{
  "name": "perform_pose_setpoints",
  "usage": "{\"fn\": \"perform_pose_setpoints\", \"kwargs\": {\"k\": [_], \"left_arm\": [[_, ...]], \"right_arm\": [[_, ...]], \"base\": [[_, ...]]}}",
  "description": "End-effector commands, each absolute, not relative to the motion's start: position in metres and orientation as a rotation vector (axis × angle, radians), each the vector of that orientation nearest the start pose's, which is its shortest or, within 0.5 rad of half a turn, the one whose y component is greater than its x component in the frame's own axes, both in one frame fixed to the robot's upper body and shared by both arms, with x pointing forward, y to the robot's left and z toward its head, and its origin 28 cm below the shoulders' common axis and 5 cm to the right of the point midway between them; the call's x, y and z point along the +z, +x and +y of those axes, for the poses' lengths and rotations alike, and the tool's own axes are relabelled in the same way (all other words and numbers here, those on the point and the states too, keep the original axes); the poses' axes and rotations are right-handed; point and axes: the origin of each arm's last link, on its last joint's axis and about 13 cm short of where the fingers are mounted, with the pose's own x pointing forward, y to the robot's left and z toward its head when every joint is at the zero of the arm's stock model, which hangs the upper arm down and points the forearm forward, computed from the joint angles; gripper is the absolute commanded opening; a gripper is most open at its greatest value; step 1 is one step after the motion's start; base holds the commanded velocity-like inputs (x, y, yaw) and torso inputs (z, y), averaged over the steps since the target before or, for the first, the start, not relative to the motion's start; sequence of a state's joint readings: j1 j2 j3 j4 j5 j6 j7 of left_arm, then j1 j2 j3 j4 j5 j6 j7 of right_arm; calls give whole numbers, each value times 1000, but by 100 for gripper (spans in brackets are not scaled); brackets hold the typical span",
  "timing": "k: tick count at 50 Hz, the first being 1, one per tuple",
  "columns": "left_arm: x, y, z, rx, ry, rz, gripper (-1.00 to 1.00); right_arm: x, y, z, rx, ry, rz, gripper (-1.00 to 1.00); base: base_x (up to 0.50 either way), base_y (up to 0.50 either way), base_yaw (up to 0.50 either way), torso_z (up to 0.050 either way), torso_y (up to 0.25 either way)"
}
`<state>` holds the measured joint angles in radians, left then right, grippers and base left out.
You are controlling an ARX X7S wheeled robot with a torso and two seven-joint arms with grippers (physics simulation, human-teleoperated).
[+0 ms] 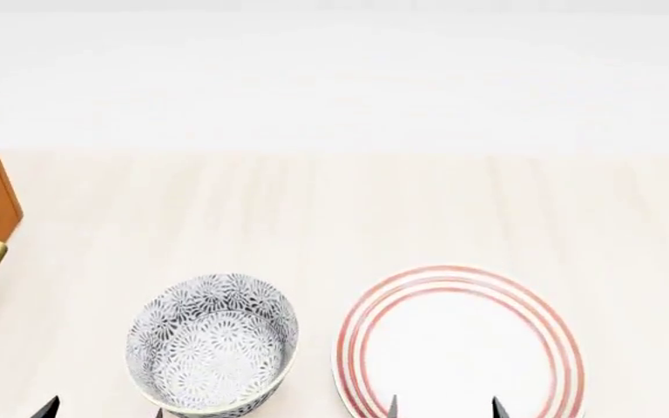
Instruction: Open the top drawer of the cabinet.
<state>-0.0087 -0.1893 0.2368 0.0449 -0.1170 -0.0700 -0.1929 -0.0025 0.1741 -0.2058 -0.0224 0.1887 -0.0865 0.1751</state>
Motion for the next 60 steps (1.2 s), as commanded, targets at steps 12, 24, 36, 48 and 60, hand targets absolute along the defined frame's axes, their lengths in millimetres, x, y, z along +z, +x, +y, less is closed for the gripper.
{"fn": "perform_pose_setpoints", "kwargs": {"k": [12,24,36,48,60], "left_arm": [[15,207,202,-44,67,14,100],[15,207,202,-45,67,16,100],[15,207,202,-44,76,17,100],[21,218,196,-111,454,84,100],[65,252,207,-72,720,2,100]], "right_arm": [[21,205,-94,59,25,-103,100],[21,206,-94,59,24,-99,100],[19,207,-94,50,17,-77,100],[17,207,-94,44,19,-64,100],[16,207,-94,38,28,-44,100]], "base": [[0,458,0,0,0],[0,472,0,0,0],[0,75,0,0,0],[0,0,0,0,0],[0,0,0,0,0]]}}
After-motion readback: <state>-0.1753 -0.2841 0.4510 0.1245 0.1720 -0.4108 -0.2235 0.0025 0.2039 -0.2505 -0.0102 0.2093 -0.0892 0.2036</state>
